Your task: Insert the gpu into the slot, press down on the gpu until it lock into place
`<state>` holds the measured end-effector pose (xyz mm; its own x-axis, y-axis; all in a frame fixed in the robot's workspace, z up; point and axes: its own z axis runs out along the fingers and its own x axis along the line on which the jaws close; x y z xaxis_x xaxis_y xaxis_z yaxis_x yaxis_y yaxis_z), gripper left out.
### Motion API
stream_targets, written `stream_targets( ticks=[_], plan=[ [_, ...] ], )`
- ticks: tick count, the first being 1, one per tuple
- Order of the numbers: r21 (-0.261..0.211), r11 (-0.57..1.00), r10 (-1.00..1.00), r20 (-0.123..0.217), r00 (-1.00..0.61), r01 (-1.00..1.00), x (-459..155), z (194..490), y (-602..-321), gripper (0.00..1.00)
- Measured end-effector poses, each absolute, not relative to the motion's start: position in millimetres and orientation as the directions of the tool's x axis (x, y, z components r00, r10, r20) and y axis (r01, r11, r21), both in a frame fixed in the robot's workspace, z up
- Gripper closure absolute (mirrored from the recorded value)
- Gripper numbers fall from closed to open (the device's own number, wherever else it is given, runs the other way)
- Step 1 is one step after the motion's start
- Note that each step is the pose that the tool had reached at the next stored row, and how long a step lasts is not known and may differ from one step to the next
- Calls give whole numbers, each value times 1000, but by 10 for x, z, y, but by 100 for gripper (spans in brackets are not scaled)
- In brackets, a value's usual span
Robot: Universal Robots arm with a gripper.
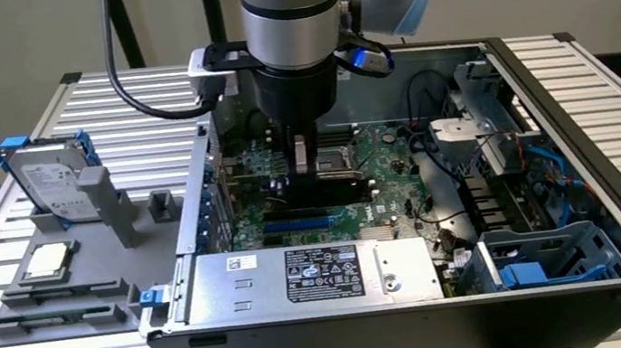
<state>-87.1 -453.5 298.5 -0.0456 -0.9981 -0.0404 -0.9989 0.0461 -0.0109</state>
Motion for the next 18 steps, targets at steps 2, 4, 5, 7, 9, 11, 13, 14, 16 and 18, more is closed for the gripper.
stream_targets(
  ticks=[2,4,5,7,9,11,13,14,16,18],
  plan=[
    [-11,46,-998,-40,-46,-999,-879,2970,-4535,74],
    [-11,46,-998,-40,-45,-999,-880,2958,-4535,74],
    [-11,46,-998,-40,-45,-999,-880,2953,-4535,74],
    [-11,46,-998,-40,-46,-999,-880,2945,-4535,74],
    [-11,46,-998,-40,-45,-999,-882,2934,-4535,74],
    [-11,46,-998,-40,-46,-999,-885,2922,-4535,74],
    [-11,46,-998,-40,-46,-999,-889,2911,-4535,74],
    [-11,46,-998,-40,-46,-999,-892,2906,-4535,74],
    [-11,46,-998,-40,-46,-999,-897,2895,-4535,74],
    [-11,46,-998,-40,-46,-999,-904,2881,-4534,74]
  ],
)
